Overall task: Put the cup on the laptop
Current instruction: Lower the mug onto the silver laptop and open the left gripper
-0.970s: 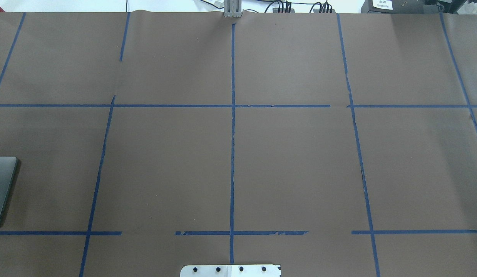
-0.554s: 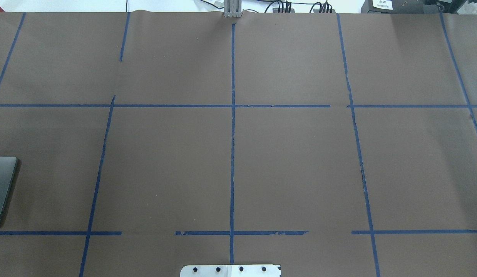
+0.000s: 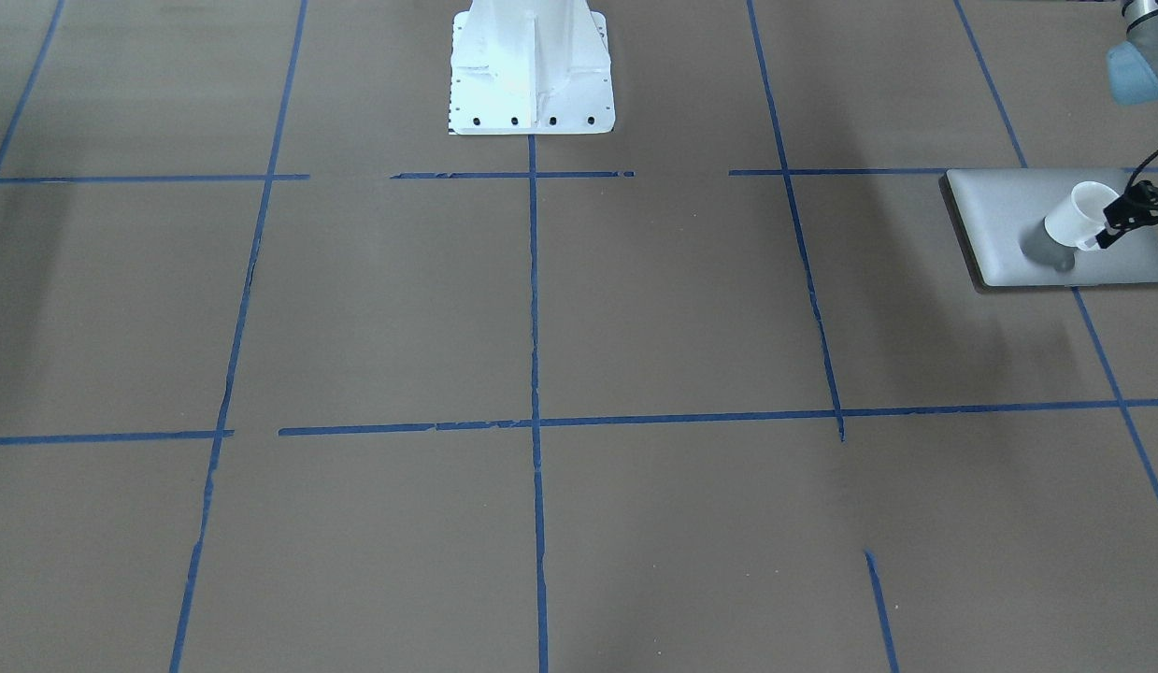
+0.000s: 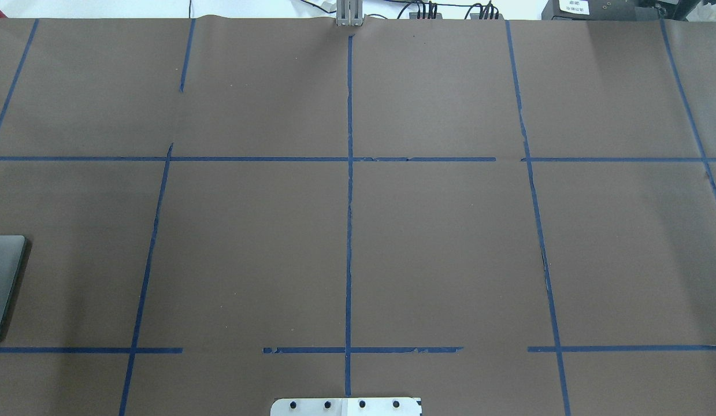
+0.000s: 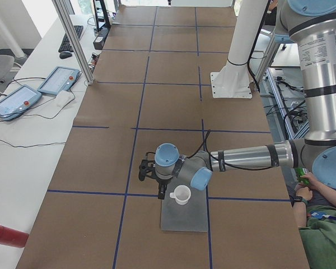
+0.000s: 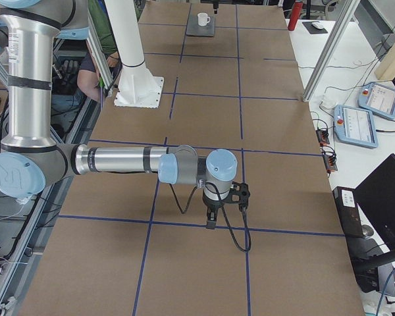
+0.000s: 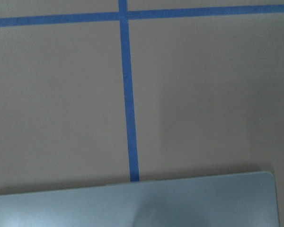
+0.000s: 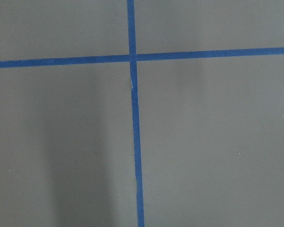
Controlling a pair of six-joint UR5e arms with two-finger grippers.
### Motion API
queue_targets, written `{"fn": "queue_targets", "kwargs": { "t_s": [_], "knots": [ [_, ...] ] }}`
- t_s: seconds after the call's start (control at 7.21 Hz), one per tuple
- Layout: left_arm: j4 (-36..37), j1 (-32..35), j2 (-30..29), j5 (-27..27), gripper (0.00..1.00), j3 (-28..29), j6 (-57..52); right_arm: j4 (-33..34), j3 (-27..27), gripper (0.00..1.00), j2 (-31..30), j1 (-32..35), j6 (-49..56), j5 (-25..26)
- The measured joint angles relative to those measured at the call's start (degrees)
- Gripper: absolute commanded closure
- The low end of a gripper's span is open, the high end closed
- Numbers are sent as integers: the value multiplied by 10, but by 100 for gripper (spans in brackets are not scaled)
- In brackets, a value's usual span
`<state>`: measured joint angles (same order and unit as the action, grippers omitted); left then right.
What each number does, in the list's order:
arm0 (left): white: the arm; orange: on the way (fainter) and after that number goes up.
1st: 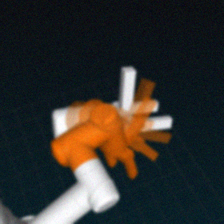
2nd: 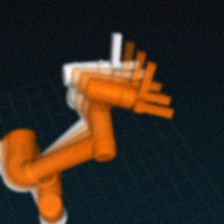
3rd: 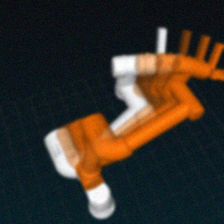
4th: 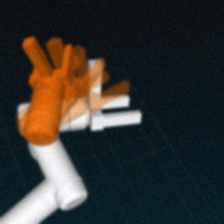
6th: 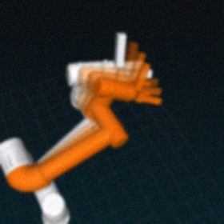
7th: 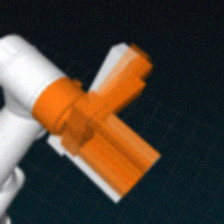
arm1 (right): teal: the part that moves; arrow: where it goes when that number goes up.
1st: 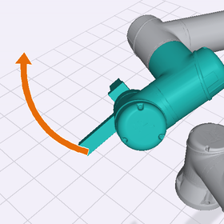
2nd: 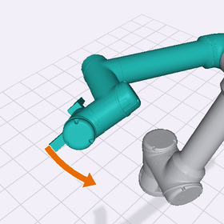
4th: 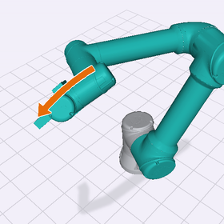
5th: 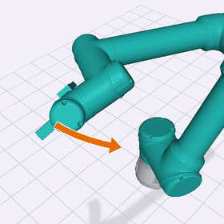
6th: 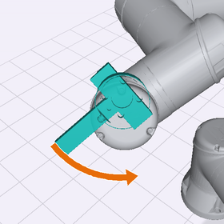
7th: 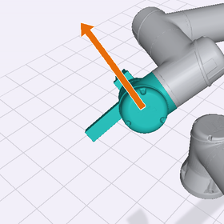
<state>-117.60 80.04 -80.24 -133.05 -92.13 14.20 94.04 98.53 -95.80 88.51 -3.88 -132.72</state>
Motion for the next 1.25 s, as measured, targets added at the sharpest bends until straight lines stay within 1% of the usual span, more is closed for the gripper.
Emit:
{"fn": "queue_targets", "kwargs": {
  "t_s": [0.14, 0.28, 0.55, 0.97, 1.25],
  "knots": [
    [53, 40, -26, 1, 0, -9, -53, 0, 0, 0, 0, 0, 0, 0],
    [96, 64, -41, 2, 0, -20, -102, 0, 0, 0, 0, 0, 0, 0],
    [174, 80, -49, 1, 0, -35, -164, 0, 0, 0, 0, 0, 0, 0],
    [266, 86, -40, -3, 0, -36, -177, 0, 0, 0, 0, 0, 0, 0],
    [303, 93, -36, -5, 0, -41, -179, 0, 0, 0, 0, 0, 0, 0]
  ]
}}
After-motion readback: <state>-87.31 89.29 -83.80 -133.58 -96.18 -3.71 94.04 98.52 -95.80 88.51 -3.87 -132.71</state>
